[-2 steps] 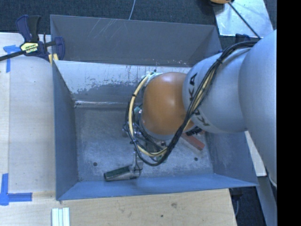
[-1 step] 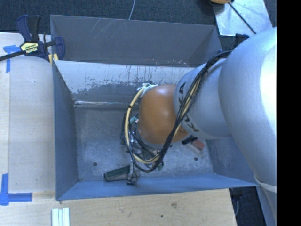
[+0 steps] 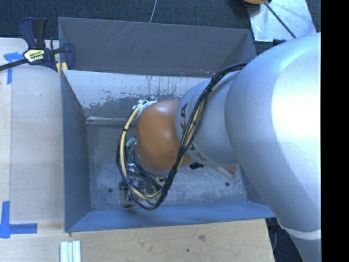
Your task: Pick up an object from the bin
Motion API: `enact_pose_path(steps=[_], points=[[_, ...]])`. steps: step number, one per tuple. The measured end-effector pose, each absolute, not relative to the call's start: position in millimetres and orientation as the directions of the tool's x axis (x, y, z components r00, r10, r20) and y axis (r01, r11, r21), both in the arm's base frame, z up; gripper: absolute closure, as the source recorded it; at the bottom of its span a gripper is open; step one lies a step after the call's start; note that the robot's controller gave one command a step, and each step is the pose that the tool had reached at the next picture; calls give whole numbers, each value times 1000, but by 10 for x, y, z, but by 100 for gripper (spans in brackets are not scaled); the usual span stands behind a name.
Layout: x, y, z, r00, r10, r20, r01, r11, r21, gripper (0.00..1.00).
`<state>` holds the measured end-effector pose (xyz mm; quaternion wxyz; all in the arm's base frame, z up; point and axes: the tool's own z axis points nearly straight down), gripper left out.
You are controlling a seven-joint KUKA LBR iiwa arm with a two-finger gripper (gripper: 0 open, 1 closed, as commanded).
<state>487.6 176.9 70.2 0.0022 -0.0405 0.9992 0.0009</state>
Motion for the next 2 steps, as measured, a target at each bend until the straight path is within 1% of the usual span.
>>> enact_pose_path(steps=[1,2], points=[[4876,1769,702,-997,-81,-4,-81,997,2,100],[4986,1440,2754,-999,-36,-9,-36,999,2,100]])
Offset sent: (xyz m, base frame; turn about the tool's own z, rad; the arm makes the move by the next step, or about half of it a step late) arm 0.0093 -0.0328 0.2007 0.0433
